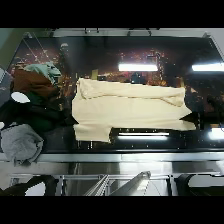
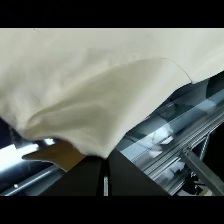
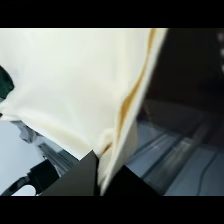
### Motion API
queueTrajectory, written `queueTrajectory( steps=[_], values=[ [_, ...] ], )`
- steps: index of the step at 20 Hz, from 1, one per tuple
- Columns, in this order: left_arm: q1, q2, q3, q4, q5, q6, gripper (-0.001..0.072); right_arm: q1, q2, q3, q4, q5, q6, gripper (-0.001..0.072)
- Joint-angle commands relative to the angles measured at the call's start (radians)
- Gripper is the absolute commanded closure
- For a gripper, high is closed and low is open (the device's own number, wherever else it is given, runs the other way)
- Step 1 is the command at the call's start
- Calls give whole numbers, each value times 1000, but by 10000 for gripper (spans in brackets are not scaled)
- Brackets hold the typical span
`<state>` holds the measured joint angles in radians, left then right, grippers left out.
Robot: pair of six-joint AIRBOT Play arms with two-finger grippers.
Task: Fold the shirts.
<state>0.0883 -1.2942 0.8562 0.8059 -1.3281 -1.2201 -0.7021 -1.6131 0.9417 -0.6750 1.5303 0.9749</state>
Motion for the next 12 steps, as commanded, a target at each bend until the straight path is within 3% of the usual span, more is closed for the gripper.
queueTrajectory(
  steps=[1, 3, 8, 12],
  values=[
    [8, 12, 147, -93, 51, 34, 689, 23, 3, 28, 228, -3, -41, 692],
    [8, -63, 306, -119, 91, 35, 689, 78, 2, 82, 297, -93, -44, 692],
    [-2, -404, 722, -119, 73, 34, 689, 222, -49, 228, 302, -404, -49, 691],
    [-32, -653, 921, -136, 48, 35, 691, 271, -180, 320, 299, -479, -56, 691]
  ],
)
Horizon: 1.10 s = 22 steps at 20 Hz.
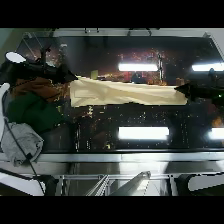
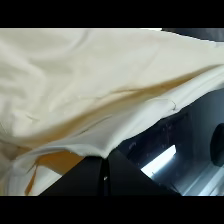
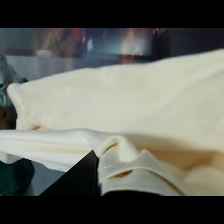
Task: Fold the shirts.
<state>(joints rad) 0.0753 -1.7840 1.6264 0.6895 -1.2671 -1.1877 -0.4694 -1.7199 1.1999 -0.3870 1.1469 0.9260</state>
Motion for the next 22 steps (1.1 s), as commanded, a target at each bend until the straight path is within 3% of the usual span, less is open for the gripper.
queueTrajectory(
  steps=[1, 3, 4, 5, 6, 7, 8, 9, 10, 12, 14, 16, 17, 19, 20, 21, 22],
  values=[
    [-27, -206, 193, -21, -5, 2, 691, 40, -96, 71, -1, -100, -15, 692],
    [-40, -273, 285, -36, -9, 12, 690, 31, -112, 77, -40, -116, -34, 688],
    [-42, -298, 327, -32, -13, 12, 686, 26, -111, 77, -56, -118, -45, 644],
    [-42, -319, 365, -32, -27, 8, 473, 15, -109, 82, -70, -106, -45, 412],
    [-41, -333, 405, -34, -50, -6, 192, -1, -108, 97, -92, -76, -45, 322],
    [-34, -337, 429, -36, -59, -10, -13, -26, -108, 131, -130, -23, -44, 322],
    [-26, -328, 438, -39, -65, -10, -12, -50, -107, 172, -177, 35, -44, 294],
    [-16, -311, 437, -37, -69, -10, -12, -77, -106, 219, -249, 83, -26, 118],
    [-3, -296, 437, -38, -79, -10, -11, -98, -107, 257, -337, 92, 32, 60],
    [24, -251, 408, -39, -106, -28, -11, -118, -110, 291, -479, 87, 128, 60],
    [36, -200, 352, -38, -119, -36, -10, -106, -141, 290, -454, 123, 130, 60],
    [35, -170, 321, -38, -149, -37, -4, -66, -190, 291, -411, 146, 130, 60],
    [35, -162, 314, -38, -167, -45, 61, -40, -212, 291, -391, 145, 130, 61],
    [15, -160, 318, -39, -225, -53, 302, 14, -246, 291, -332, 144, 129, 73],
    [-3, -159, 317, -39, -255, -53, 467, 36, -257, 291, -296, 137, 129, 126],
    [-27, -159, 317, -39, -285, -54, 657, 55, -263, 291, -253, 130, 109, 415],
    [-58, -159, 317, -39, -305, -60, 710, 63, -263, 291, -228, 129, 99, 693]
  ],
)
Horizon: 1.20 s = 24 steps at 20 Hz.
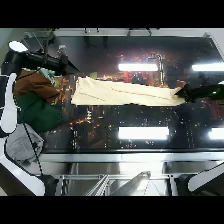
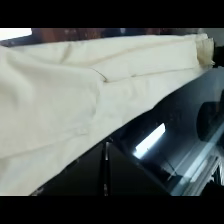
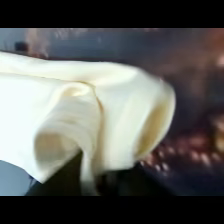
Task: Fold the shirts.
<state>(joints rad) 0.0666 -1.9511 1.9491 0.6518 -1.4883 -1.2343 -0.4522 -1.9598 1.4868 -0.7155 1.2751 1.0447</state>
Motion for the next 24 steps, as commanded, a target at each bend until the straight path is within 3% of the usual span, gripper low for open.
queueTrajectory(
  steps=[1, 4, 7, 10, 14, 20, 24],
  values=[
    [-91, 8, -6, -1, -95, -27, 711, 49, -21, 8, 126, 12, -24, 693],
    [-249, 7, -6, 40, -20, -53, 711, 23, 15, 29, 126, 119, -26, 694],
    [-398, -13, -6, 263, 278, -164, 708, -11, 82, 28, 125, 294, -26, 694],
    [-456, -117, 3, 250, 372, -203, 698, -18, 162, 21, 125, 392, -7, 694],
    [-505, -288, 131, 244, 314, -281, 702, -17, 274, 21, 126, 387, 14, 694],
    [-583, -309, 69, 134, 460, -292, 702, 86, 369, 22, 127, 340, 45, 693],
    [-605, -336, 125, 96, 428, -307, 690, 254, 372, 23, 182, 228, 71, 693]
  ],
)
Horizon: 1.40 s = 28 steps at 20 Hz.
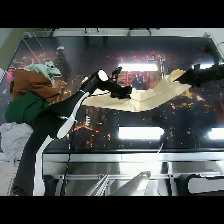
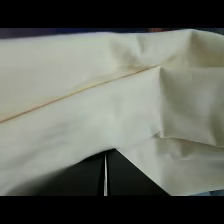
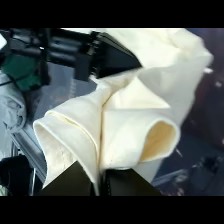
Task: Fold the shirts.
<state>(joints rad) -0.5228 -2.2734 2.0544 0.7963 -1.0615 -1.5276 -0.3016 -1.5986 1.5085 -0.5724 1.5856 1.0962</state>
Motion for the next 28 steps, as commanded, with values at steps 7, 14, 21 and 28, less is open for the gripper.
queueTrajectory(
  steps=[7, 14, 21, 28],
  values=[
    [381, 333, 19, -262, -333, 142, 691, 499, -18, 4, 127, -652, 33, 693],
    [718, 581, -179, -275, -392, 229, 690, 853, -475, 388, 245, -888, 31, 196],
    [779, 627, -379, -274, -433, 347, 690, 614, -423, 417, 57, -465, 257, 695],
    [732, 696, -697, -275, -449, 476, 690, 409, -85, 29, -468, -371, 426, 689]
  ],
)
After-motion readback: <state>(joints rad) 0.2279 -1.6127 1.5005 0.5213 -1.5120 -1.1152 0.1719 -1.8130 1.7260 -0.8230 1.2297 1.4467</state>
